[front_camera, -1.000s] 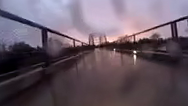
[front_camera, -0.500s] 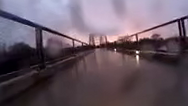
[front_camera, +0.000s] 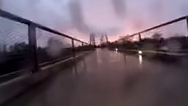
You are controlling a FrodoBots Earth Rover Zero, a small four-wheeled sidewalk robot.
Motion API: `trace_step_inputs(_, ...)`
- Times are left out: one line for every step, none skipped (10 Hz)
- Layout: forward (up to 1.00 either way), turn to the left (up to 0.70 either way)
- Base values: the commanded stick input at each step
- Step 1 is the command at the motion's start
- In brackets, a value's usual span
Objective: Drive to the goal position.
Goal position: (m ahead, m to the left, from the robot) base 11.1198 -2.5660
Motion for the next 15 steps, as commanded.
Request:
trace_step_inputs(0.7, 0.0)
trace_step_inputs(0.7, 0.0)
trace_step_inputs(0.7, 0.0)
trace_step_inputs(0.7, 0.0)
trace_step_inputs(0.7, 0.0)
trace_step_inputs(0.7, 0.0)
trace_step_inputs(0.7, 0.0)
trace_step_inputs(0.7, 0.0)
trace_step_inputs(0.7, 0.0)
trace_step_inputs(0.7, 0.0)
trace_step_inputs(0.7, 0.0)
trace_step_inputs(0.7, 0.0)
trace_step_inputs(0.7, 0.0)
trace_step_inputs(0.7, 0.0)
trace_step_inputs(0.7, 0.0)
